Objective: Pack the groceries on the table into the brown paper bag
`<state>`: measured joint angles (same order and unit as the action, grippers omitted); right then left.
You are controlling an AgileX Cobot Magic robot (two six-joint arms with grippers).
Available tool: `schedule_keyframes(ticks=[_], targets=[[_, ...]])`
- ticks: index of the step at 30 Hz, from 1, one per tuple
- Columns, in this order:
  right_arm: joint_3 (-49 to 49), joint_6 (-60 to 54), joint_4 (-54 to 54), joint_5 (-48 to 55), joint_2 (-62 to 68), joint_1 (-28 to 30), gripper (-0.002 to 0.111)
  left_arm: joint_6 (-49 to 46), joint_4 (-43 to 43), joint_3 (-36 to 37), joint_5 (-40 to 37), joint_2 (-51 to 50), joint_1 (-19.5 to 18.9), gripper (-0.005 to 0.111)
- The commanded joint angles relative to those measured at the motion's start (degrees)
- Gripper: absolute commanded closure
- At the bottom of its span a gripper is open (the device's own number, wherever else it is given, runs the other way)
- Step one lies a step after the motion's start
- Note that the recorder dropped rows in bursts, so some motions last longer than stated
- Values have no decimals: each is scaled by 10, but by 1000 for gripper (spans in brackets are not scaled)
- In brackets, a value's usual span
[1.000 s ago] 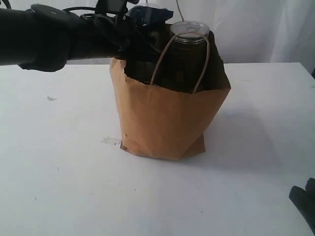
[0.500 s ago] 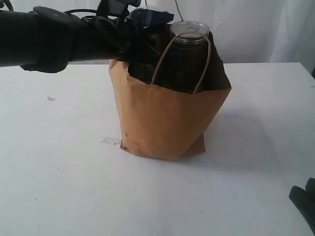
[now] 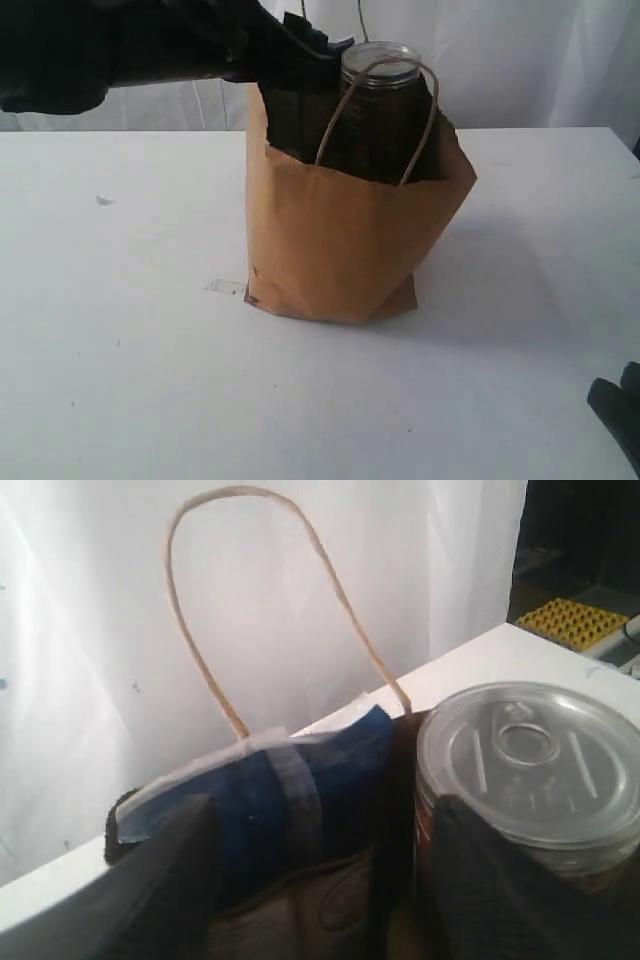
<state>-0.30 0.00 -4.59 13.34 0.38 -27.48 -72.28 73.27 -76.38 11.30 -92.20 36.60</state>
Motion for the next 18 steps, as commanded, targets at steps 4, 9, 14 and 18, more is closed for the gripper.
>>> schedule_keyframes(ticks=[4,9,14,18], targets=[[3,0,3,-1,-4,3,77,1,23,-2,-6,15,1,42],[3,0,3,-1,-4,3,77,-18,27,-2,-4,36,1,42],[3,0,3,-1,-4,3,77,-53,68,-2,-4,65,1,43],[3,4,3,-1,-4,3,77,-112,125,-2,-3,86,1,52]])
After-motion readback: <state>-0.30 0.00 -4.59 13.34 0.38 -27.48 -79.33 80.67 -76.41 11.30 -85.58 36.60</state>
